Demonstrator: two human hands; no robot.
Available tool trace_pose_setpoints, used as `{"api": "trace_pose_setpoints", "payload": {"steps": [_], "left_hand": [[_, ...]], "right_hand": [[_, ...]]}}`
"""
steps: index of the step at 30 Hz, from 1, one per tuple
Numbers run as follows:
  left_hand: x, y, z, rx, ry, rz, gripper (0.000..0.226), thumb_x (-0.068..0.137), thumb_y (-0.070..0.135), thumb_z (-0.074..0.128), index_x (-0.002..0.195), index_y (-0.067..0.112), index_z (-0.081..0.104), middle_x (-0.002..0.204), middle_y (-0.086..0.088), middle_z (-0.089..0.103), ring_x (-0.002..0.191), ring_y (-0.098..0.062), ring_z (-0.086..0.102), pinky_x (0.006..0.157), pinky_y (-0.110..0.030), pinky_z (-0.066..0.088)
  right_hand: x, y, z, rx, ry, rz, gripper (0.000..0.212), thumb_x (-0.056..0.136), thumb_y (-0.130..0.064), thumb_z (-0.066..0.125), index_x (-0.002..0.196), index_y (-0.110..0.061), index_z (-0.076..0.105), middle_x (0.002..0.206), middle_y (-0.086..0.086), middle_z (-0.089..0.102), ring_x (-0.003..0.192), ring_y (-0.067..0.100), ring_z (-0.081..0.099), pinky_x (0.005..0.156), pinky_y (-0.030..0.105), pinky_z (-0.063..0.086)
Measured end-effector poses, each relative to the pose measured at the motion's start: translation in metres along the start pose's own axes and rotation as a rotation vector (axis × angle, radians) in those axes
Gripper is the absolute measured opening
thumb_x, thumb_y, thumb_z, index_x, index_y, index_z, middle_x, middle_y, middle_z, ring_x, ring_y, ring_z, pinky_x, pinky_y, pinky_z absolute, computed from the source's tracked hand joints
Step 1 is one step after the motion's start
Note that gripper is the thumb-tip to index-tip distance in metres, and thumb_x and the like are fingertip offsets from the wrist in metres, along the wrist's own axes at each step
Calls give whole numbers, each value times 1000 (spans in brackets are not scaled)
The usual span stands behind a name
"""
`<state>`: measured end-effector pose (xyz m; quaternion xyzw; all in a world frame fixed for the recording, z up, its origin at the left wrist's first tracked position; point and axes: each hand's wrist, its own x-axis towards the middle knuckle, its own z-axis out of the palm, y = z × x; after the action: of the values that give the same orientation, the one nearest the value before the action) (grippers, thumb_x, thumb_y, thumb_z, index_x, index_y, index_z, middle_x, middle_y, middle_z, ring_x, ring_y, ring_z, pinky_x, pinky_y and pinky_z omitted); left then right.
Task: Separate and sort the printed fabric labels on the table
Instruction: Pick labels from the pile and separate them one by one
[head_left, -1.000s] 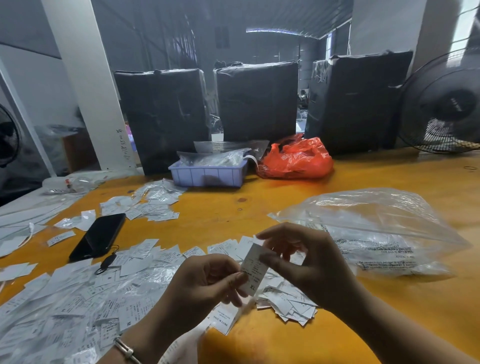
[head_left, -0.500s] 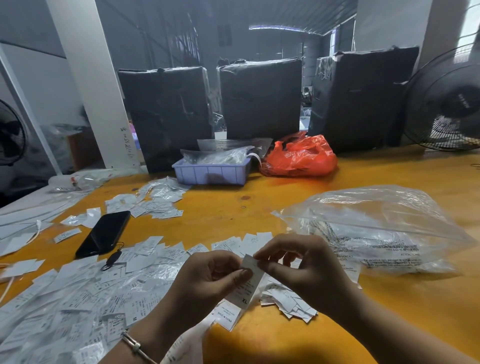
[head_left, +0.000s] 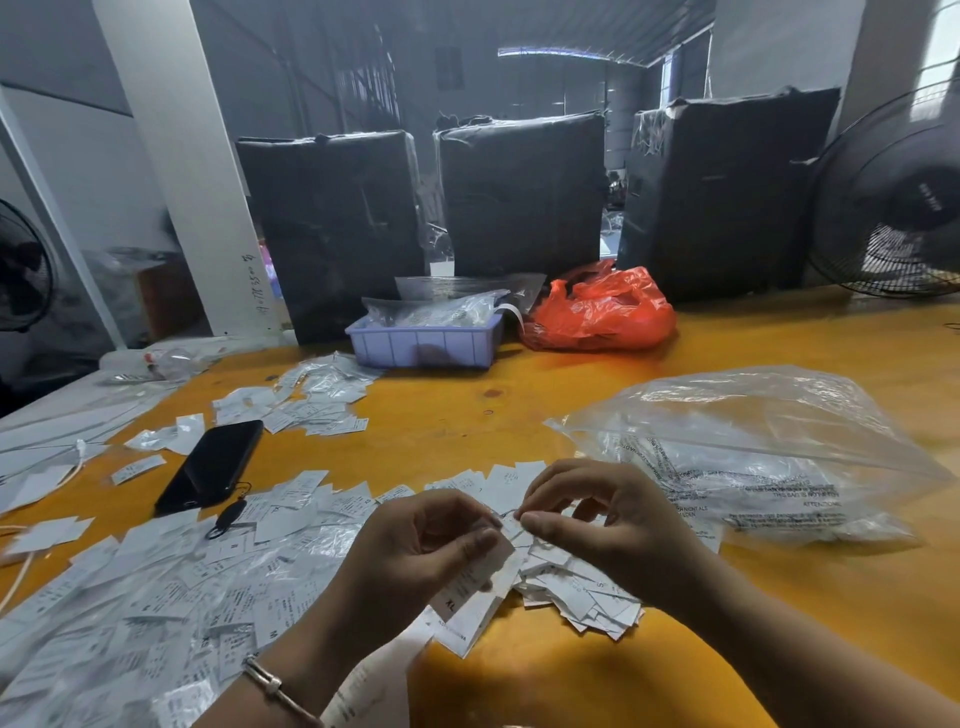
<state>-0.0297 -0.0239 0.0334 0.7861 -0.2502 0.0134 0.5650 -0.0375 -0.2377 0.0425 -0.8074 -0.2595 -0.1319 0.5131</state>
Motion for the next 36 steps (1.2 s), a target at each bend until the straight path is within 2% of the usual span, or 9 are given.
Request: {"api": "trace_pose_setpoints", "payload": {"steps": [4,8,12,14,18,24,27,30,36], "left_hand": [[2,-5,-15,119,138,-52,13,89,10,66,96,21,69,84,-3,75,76,-21,74,64,-37,61],[3,-12,-31,412,274,-58,20,88,8,65,84,27,69,76,9,73,71,-7,69,61,-27,57],[5,-19,-37,509,298,-134,22,88,10,58,79,28,67,65,-2,67,48,-10,52,46,-28,40],[5,-21,-39,591,277,-191,24,89,10,53,77,28,64,62,-2,65,45,-10,45,46,-28,34],[5,-19,-41,764,279,-253,30,86,6,48,62,21,60,62,5,63,60,-14,56,52,-28,37],[6,-17,-36,849,229,-346,29,81,3,46,60,16,61,66,6,64,73,-14,60,55,-28,42],[5,-15,-32,806,225,-304,30,80,-1,47,63,19,63,80,11,63,86,-5,49,62,-27,38],[5,-16,-27,752,216,-249,32,80,-1,50,65,24,62,90,14,62,97,-4,49,72,-26,37],[6,-25,-14,655,67,-38,17,86,14,63,85,31,66,101,22,59,108,2,47,92,-27,44]], "right_hand": [[6,19,-21,-452,177,137,8,85,-22,67,79,-22,72,79,-6,71,68,4,60,60,24,50],[10,46,-46,-853,301,391,16,86,-21,61,100,-23,68,106,-2,66,95,16,55,81,31,43],[10,67,-64,-1048,281,529,32,83,-13,54,114,-18,57,114,3,57,108,25,47,85,34,42],[11,72,-67,-1091,238,610,32,86,-16,52,117,-17,55,114,3,56,107,25,49,84,35,39],[13,77,-68,-1127,146,689,16,89,-16,48,97,-20,61,104,1,61,99,24,55,84,36,35],[10,79,-72,-946,313,604,23,85,-5,53,82,-24,66,100,-1,66,94,20,57,95,37,41],[10,79,-71,-1069,315,613,26,88,-10,54,108,-23,64,114,0,63,107,22,55,91,32,41],[13,76,-70,-1122,244,727,30,90,-12,50,117,-21,59,116,4,60,109,25,53,87,34,34],[11,76,-71,-950,345,701,17,87,-4,55,94,-13,67,104,10,65,98,29,56,93,39,42]]}}
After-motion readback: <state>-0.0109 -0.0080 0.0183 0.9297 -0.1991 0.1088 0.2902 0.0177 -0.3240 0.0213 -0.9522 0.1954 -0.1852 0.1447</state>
